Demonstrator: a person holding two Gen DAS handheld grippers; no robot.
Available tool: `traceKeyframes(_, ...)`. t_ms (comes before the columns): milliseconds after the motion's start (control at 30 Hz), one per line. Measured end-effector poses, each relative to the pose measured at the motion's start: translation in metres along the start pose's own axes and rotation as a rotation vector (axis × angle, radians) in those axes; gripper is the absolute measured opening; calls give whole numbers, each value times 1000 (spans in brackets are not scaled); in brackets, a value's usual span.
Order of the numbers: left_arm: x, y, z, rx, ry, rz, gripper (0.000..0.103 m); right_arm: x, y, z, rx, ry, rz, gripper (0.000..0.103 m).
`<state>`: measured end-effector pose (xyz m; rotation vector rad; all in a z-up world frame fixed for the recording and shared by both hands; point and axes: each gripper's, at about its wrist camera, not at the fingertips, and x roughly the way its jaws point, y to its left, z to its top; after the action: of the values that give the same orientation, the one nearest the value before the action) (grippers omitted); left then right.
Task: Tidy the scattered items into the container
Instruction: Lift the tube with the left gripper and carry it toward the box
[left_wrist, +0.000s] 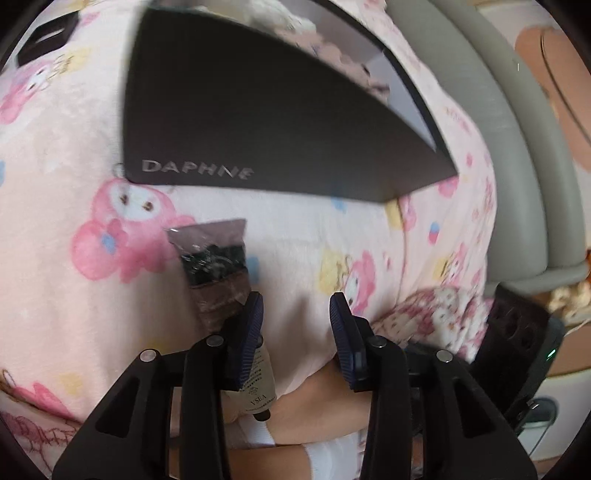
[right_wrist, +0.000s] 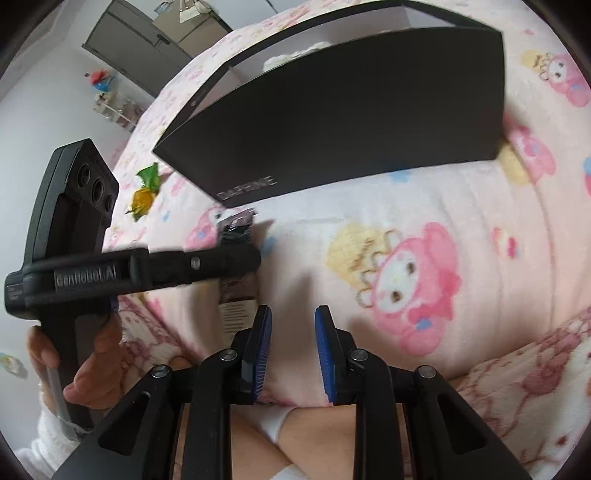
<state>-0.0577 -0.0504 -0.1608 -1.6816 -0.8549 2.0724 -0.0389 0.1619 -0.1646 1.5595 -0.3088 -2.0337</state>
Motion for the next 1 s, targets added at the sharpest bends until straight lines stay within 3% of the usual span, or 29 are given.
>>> traceKeyframes(100,-5,9,2,-46,-22,-23,42,0,13,-4,-24,9,29,23)
traceKeyframes(167,-5,12,3,-64,-17,-24,42,5,16,-5,-31,19,41,30)
traceKeyframes(233,-5,12,4,-70,-19,-26,42,15,17,-7,-14,49,31,30)
traceKeyframes(400,-16,16,4,-78,-88,3,42,24,29,-12,-48,85,105,31)
traceKeyframes(633,-10,23,8,-118,-66,12,43,70,38,-31,-82,235,29,34)
traceKeyframes(700,-11,25,7,-132,-72,3,43,72,41,-33,-94,218,10,30)
traceKeyframes(767,-15,27,6,-137,-86,8,43,66,43,-33,-100,193,-17,17)
traceKeyframes(900,-15,30,4,-150,-81,28,43,34,36,-26,-92,86,-120,15)
traceKeyframes(1000,-13,32,5,-154,-73,27,43,5,18,-17,-53,-17,-285,15)
